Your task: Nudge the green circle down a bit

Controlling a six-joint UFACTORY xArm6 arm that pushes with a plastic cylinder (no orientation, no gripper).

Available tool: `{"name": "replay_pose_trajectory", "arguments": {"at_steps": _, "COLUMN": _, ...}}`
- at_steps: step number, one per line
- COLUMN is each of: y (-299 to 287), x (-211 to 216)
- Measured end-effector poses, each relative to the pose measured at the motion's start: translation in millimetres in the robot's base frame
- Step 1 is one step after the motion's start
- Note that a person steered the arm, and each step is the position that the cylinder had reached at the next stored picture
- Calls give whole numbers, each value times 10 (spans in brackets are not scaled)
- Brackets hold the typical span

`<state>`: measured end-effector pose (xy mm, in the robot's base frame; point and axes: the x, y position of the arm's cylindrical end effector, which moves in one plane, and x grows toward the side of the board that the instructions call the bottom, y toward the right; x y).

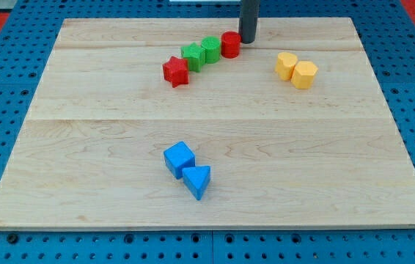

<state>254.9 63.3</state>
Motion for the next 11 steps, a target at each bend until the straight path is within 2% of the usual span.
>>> {"name": "replay_pose_trajectory", "arguments": {"at_steps": 3, "y": -877, "x": 512}}
{"name": "replay_pose_trajectory", "arguments": {"at_steps": 4, "y": -509, "x": 587}}
{"name": "replay_pose_trajectory", "arguments": {"at_steps": 5, "y": -387, "x": 292}}
{"name": "replay_pose_trajectory", "arguments": {"at_steps": 6, "y": -592, "x": -280}}
{"name": "replay_pose_trajectory", "arguments": {"at_steps": 7, "y": -775, "x": -612}}
{"name": "replay_pose_trajectory", "arguments": {"at_steps": 8, "y": -1068, "x": -567}}
{"name": "replay_pose_trajectory", "arguments": {"at_steps": 11, "y": -1270, "x": 85}}
